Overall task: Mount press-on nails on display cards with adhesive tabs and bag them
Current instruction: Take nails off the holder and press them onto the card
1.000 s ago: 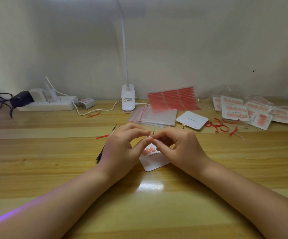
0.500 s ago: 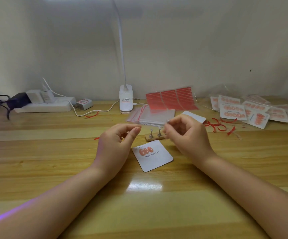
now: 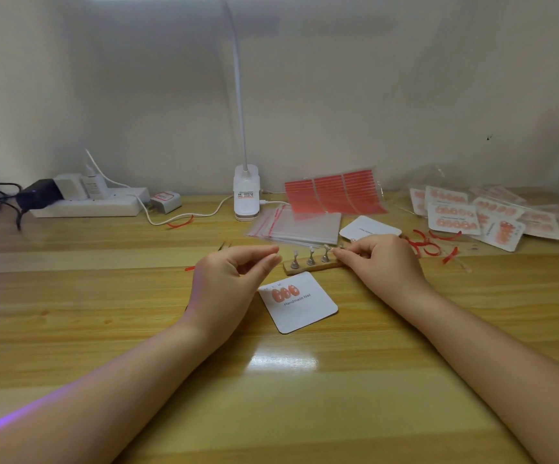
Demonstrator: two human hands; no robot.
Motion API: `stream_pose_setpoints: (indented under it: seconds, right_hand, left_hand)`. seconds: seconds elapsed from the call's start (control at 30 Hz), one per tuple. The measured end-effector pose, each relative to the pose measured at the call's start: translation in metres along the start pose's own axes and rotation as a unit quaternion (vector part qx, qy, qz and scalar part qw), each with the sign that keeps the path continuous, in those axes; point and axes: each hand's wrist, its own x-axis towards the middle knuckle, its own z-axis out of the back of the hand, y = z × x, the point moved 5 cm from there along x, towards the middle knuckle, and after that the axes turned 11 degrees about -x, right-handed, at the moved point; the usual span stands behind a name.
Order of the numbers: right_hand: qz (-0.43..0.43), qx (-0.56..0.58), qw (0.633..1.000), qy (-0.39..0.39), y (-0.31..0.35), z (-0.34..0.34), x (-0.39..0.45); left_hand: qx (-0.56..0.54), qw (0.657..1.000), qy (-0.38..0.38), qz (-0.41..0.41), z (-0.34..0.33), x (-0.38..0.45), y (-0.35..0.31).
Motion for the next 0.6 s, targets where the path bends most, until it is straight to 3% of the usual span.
stream_pose_setpoints:
  seconds: [0.17,0.27,0.33,0.47,0.6]
  right_hand:
    - [0.031,-0.085,0.996,0.004,0.008,0.001,-0.003]
    - [0.02,-0.124,0.991,-0.052,0.012,0.012,-0.008]
    - [0.059,-0.128,0.987,-0.082,0.021,0.02,-0.013]
    - [0.178,-0.062,0.981,0.051,0.044,0.015,-0.023]
    - [0.191,-0.095,0.967,0.14,0.052,0.009,-0.027]
  left_hand:
    - [0.015,1.0,0.001,-0.011,0.0,0.001,-0.002]
    - [0.021,1.0,-0.001,-0.004,0.0,0.001,-0.002]
    - [0.024,1.0,0.001,0.001,0.0,0.0,-0.002]
    - [0.017,1.0,0.0,0.01,0.001,0.0,-0.001]
    - [0.028,1.0,-0.001,0.008,0.0,-0.001,0.0]
